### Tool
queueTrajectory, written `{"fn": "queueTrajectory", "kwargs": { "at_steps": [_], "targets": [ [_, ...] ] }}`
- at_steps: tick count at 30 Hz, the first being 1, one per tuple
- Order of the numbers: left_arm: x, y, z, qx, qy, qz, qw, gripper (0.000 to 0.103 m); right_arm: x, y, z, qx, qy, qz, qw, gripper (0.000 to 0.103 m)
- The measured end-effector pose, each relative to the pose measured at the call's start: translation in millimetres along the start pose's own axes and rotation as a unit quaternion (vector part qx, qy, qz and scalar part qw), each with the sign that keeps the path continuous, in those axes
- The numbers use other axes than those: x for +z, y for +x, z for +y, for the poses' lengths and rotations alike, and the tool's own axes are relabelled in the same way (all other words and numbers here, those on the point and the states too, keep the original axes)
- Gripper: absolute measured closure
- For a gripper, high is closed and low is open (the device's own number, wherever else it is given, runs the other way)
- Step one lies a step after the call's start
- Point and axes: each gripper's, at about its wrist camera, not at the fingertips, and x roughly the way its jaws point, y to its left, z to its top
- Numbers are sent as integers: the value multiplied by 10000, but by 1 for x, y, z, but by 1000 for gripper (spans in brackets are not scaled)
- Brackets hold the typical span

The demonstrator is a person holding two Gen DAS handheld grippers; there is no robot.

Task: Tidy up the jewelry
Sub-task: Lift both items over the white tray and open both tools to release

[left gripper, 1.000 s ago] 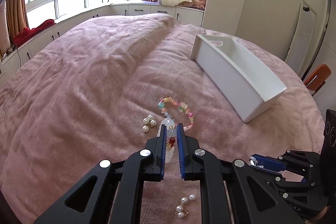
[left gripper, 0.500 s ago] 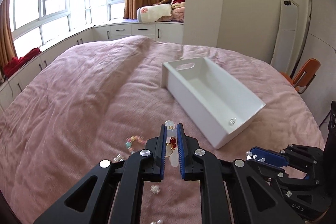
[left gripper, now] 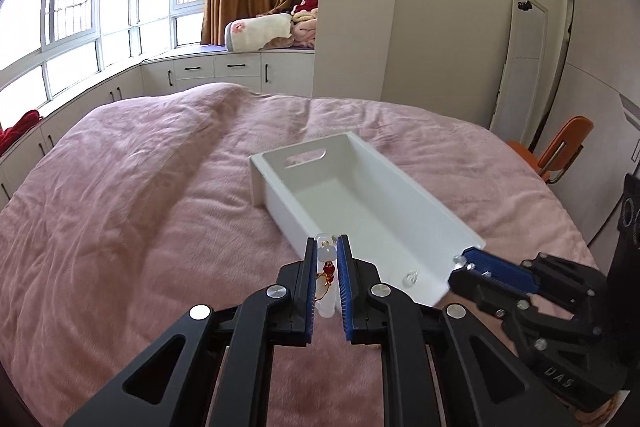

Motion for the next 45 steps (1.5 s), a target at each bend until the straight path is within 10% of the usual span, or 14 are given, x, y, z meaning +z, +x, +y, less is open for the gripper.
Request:
{"fn": "queueTrajectory", "kwargs": {
  "at_steps": [25, 45],
  "targets": [
    [39, 155, -6, 123, 154, 530, 9984, 88, 4, 83, -53, -910, -164, 628, 9937, 84],
    [15, 172, -19, 50, 317, 720, 9969, 87, -7, 97, -50, -1378, -184, 1162, 9835, 84]
  ]
}}
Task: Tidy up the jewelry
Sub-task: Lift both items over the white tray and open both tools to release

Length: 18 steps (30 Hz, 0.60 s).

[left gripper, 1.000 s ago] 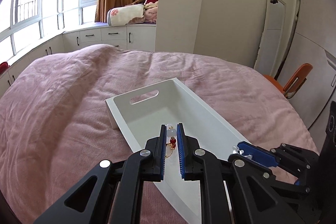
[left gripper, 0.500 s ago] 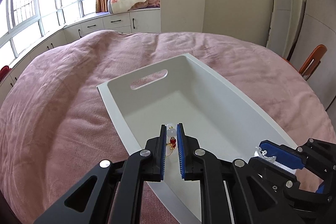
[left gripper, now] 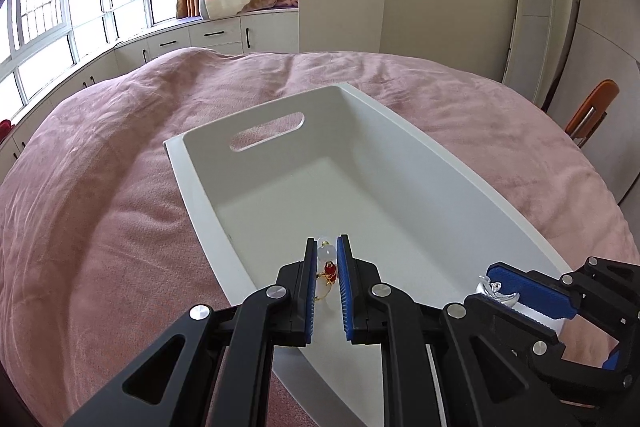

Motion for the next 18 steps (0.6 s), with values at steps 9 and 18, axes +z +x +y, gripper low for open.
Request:
{"fn": "queueTrajectory", "kwargs": {
  "at_steps": [9, 18],
  "targets": [
    [3, -23, -4, 195, 258, -394, 9987, 64, 2, -10, 9, -270, -276, -104, 9992, 55],
    [5, -65, 17, 139, -126, -771, 9968, 52, 7, -32, 22, -290, -386, -333, 9983, 49]
  ]
}}
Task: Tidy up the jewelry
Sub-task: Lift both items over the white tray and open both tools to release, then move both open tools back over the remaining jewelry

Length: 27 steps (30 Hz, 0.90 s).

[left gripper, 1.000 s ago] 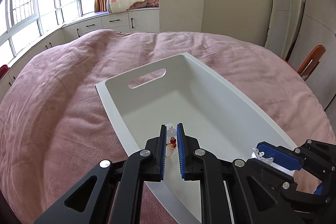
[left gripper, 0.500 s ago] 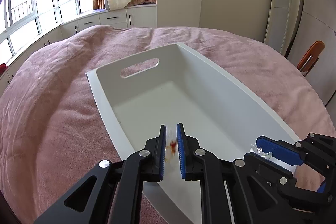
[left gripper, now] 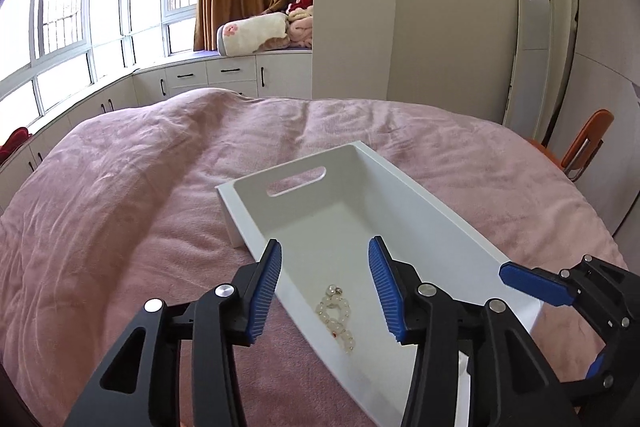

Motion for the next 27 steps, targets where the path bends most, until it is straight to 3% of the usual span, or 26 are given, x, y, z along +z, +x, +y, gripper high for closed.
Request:
{"fn": "queueTrajectory", "kwargs": {
  "at_steps": [10, 20, 27],
  "targets": [
    [-32, -72, 62, 348, -544, -179, 9978, 35, 4, -46, 51, 213, -495, -634, 9965, 35],
    [-83, -153, 118, 909, -797, -187, 9925, 22, 7, -64, 111, 561, -818, -784, 9920, 26],
    [-111, -206, 132, 1196, -843, -266, 9889, 12, 4, -73, 155, 798, -1081, -728, 9882, 21]
  ]
}}
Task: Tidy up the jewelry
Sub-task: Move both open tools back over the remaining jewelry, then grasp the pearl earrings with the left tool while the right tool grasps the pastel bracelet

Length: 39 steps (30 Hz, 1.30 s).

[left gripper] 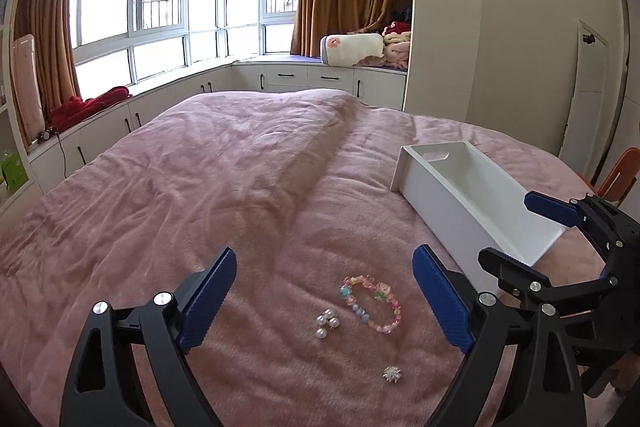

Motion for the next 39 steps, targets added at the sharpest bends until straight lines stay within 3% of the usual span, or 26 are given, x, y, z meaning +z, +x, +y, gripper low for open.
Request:
{"fn": "queueTrajectory", "kwargs": {
  "at_steps": [7, 13, 26, 37, 39],
  "targets": [
    [-34, -28, 18, 107, -116, 225, 9996, 10, -2, -3, 26, 243, -79, 95, 9996, 13],
    [-70, -34, 22, -97, -189, 564, 9982, 10, -6, -3, 33, 353, 20, 178, 9992, 13],
    [-135, 6, -6, -960, -79, 1155, 9886, 10, -33, 51, 28, 549, 466, 633, 9954, 13],
    [-161, 41, -17, -1424, 210, 1569, 9771, 11, -54, 107, 22, 616, 734, 1002, 9903, 18],
    [-164, 44, -19, -1445, 324, 1581, 9762, 18, -56, 115, 20, 614, 767, 1049, 9896, 21]
  ]
}}
